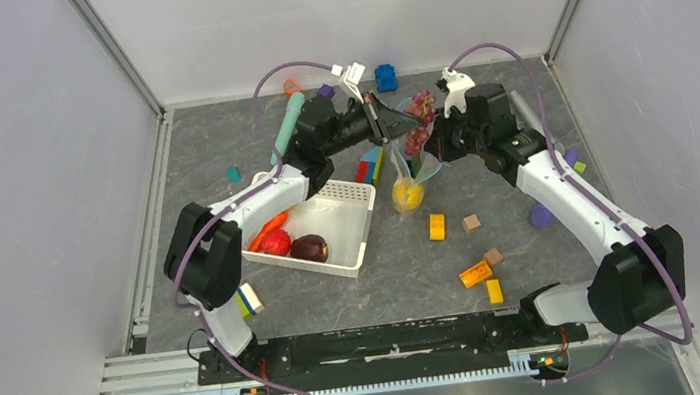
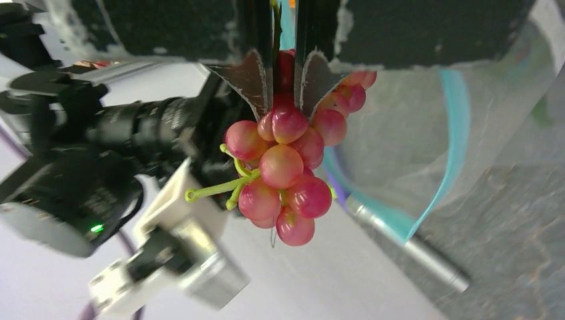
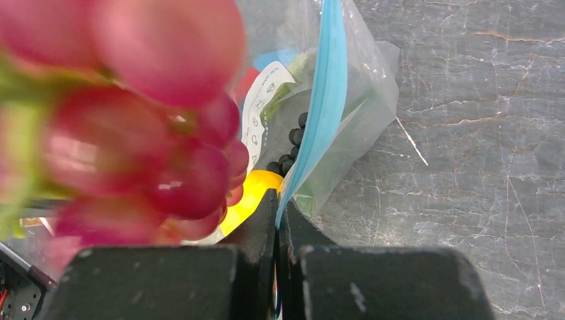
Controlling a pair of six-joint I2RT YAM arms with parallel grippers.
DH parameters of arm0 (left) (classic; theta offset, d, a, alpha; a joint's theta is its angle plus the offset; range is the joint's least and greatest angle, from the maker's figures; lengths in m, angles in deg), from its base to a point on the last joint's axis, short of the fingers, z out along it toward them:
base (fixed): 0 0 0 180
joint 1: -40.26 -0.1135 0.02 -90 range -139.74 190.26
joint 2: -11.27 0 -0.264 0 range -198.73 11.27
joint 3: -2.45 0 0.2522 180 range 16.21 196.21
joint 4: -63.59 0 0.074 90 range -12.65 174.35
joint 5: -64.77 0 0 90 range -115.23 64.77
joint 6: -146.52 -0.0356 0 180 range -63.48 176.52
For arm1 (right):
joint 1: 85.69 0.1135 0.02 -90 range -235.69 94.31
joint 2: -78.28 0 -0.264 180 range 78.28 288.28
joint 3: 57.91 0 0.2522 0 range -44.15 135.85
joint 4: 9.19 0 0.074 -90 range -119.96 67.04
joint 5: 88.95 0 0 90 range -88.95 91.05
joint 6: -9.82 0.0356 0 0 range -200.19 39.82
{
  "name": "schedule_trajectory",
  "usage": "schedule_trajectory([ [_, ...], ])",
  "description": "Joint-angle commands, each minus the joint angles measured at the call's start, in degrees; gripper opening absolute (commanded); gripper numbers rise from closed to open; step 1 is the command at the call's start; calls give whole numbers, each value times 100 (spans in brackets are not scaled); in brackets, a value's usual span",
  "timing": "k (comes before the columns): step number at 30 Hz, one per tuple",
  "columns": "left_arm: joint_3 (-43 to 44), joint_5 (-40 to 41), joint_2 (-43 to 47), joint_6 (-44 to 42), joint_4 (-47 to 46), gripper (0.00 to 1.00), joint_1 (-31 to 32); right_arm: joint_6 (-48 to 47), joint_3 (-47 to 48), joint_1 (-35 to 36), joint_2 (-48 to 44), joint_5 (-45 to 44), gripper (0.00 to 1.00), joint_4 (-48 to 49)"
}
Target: Place the food in the zip-top bag and seal the zipper
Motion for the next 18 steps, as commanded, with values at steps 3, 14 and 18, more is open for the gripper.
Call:
schedule_trajectory([
  [3, -529, 606, 510, -664, 423, 12, 76, -94, 79, -4, -234, -50, 0, 118],
  [14, -511, 1030, 715, -1233, 1184, 49, 168, -91, 97, -9, -266, -95, 1, 90],
  [18, -470, 1022, 790, -1300, 1307, 100, 177, -91, 99, -5, -257, -82, 1, 96],
])
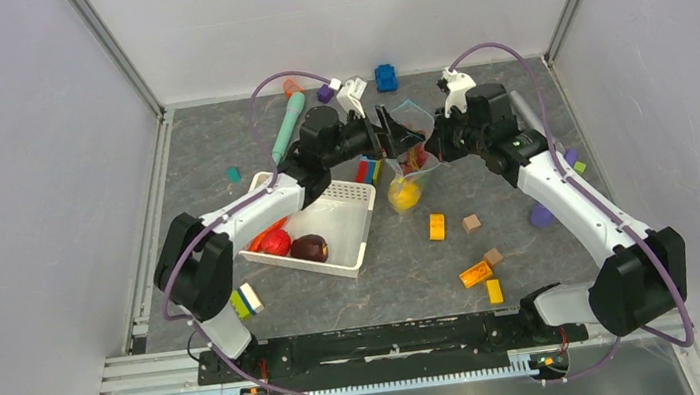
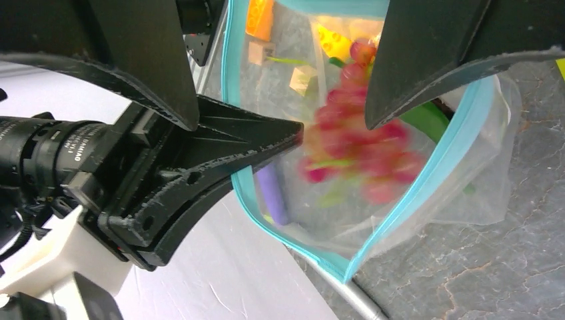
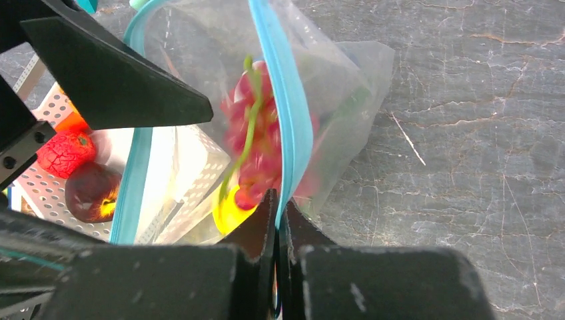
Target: Place the food in the zip-top bag and seal the zipper
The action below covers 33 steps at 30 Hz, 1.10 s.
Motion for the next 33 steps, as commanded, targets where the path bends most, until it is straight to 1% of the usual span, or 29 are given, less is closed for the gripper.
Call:
schedule_trajectory([
  [1, 149, 109, 353, -345, 135, 100, 35, -70, 94, -7, -199, -45, 1, 118],
  [7, 154, -171, 611, -415, 210, 100, 86, -87, 88, -5, -206, -45, 1, 117],
  [11, 90, -61, 956, -642, 533, 100, 96, -99, 72, -4, -193, -56, 1, 115],
  [13, -18, 306, 1184, -769, 795, 100, 101, -103, 71, -10, -193, -59, 1, 123],
  [18, -377, 1548, 1817, -1166, 1562, 100, 96, -112, 70, -4, -189, -57, 1, 118],
  [20, -506, 1970, 2051, -1311, 1934, 100, 96, -112, 70, -10, -191, -52, 1, 118],
  [22, -582, 2419, 2258, -1383, 2505, 100, 96, -107, 70, -4, -194, -72, 1, 119],
  [23, -606, 2780, 2359, -1357, 2794, 100, 92, -111, 63, -3, -195, -79, 1, 129],
  [26, -662, 3420, 2552, -1279, 3615, 100, 87, -112, 63, -4, -181, -79, 1, 123],
  [31, -739, 4153, 2710, -910, 4864, 100, 71, -88, 62, -8, -133, -72, 1, 128],
  [33, -692, 4257, 2747, -758, 5383, 100, 53, -78, 55, -10, -122, -56, 1, 122],
])
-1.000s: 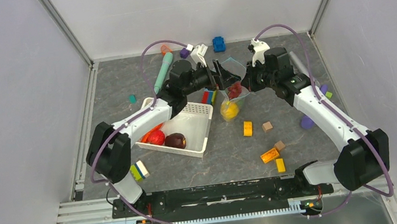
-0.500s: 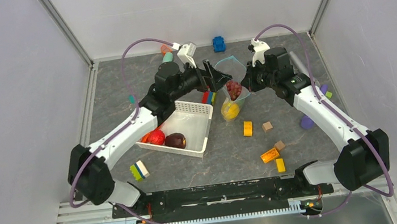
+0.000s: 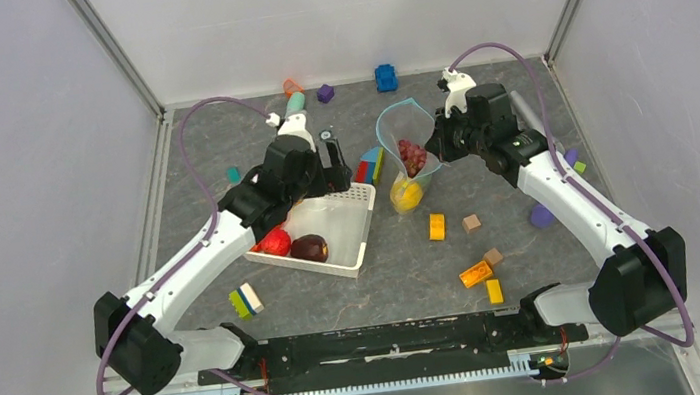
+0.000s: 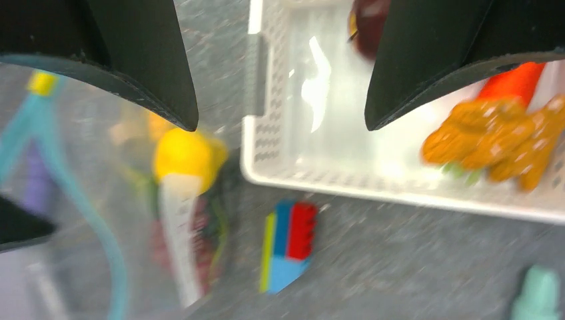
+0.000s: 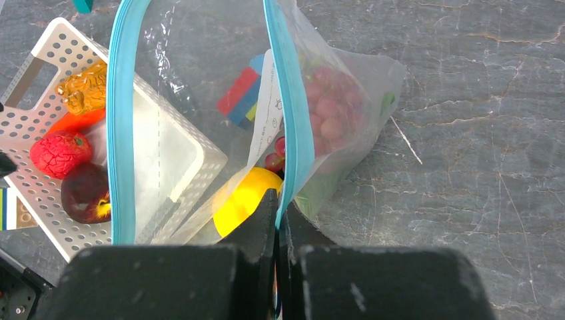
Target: Place the food in the zip-top bag and seal the zipper
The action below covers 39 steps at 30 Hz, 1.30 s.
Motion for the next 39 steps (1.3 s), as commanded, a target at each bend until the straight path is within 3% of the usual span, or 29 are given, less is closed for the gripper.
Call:
schedule_trajectory([
  [1, 30, 858, 228, 264, 1588, 100, -26, -64, 53, -5, -121, -3, 1, 151],
  [10, -89, 1070, -38, 739, 3327, 100, -88, -20, 19, -9, -72, 84, 0, 189],
  [39, -217, 293, -1670, 291, 3117, 98, -87, -13, -40, -4, -14, 215, 0, 321],
])
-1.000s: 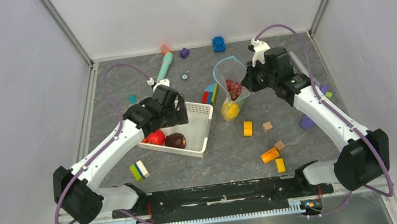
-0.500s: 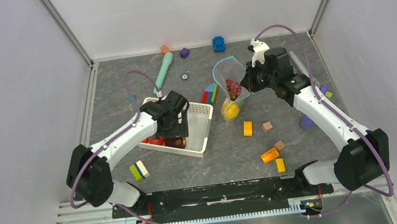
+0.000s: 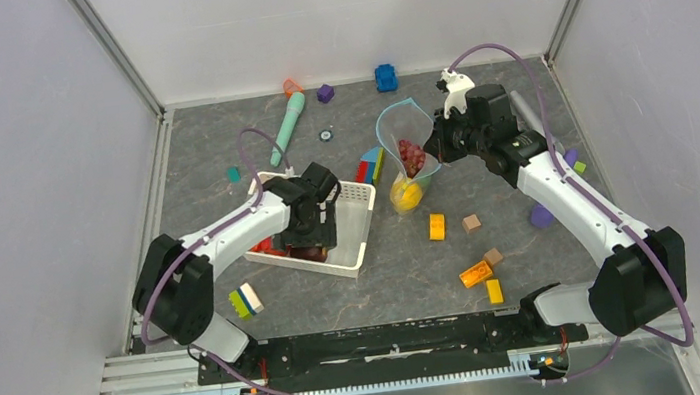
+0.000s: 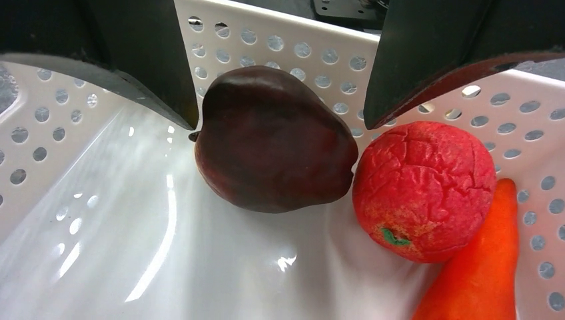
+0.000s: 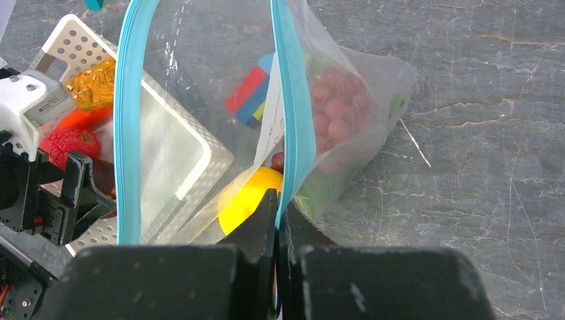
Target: Place the food in the zip-top bag and seal the zipper
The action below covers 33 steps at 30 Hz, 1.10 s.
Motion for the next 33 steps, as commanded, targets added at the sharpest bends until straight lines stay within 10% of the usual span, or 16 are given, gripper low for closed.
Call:
schedule_trajectory([
  [1, 18, -151, -87, -149, -184, 97, -9, -22, 2, -5, -10, 55, 0, 256],
  [19, 17, -384, 3, -237, -356, 34, -5, -47, 14, -4, -67, -64, 0, 219],
  [26, 140, -202, 758, -226, -613, 23, -9, -44, 20, -4, -77, -55, 0, 217],
  [33, -233, -1231, 2020, -329, -3310, 17, -8, -65, 30, -4, -123, -29, 0, 222],
])
